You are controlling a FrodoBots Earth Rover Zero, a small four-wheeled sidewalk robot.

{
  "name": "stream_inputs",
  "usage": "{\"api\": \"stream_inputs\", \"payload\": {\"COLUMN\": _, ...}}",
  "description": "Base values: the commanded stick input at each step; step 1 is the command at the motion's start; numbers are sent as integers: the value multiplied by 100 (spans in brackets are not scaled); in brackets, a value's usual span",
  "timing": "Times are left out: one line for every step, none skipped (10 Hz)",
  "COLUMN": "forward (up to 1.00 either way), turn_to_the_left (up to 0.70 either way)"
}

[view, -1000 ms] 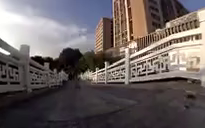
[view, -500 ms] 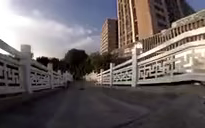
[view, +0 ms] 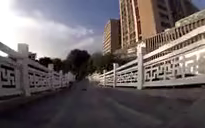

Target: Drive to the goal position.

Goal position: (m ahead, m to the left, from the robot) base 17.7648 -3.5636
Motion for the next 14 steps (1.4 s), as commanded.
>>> {"api": "stream_inputs", "payload": {"forward": 45, "turn_to_the_left": 0}}
{"api": "stream_inputs", "payload": {"forward": 45, "turn_to_the_left": 0}}
{"api": "stream_inputs", "payload": {"forward": 45, "turn_to_the_left": 0}}
{"api": "stream_inputs", "payload": {"forward": 45, "turn_to_the_left": 0}}
{"api": "stream_inputs", "payload": {"forward": 45, "turn_to_the_left": 0}}
{"api": "stream_inputs", "payload": {"forward": 45, "turn_to_the_left": 0}}
{"api": "stream_inputs", "payload": {"forward": 45, "turn_to_the_left": 0}}
{"api": "stream_inputs", "payload": {"forward": 45, "turn_to_the_left": 0}}
{"api": "stream_inputs", "payload": {"forward": 45, "turn_to_the_left": 0}}
{"api": "stream_inputs", "payload": {"forward": 45, "turn_to_the_left": 0}}
{"api": "stream_inputs", "payload": {"forward": 45, "turn_to_the_left": 0}}
{"api": "stream_inputs", "payload": {"forward": 45, "turn_to_the_left": 0}}
{"api": "stream_inputs", "payload": {"forward": 45, "turn_to_the_left": 0}}
{"api": "stream_inputs", "payload": {"forward": 45, "turn_to_the_left": 0}}
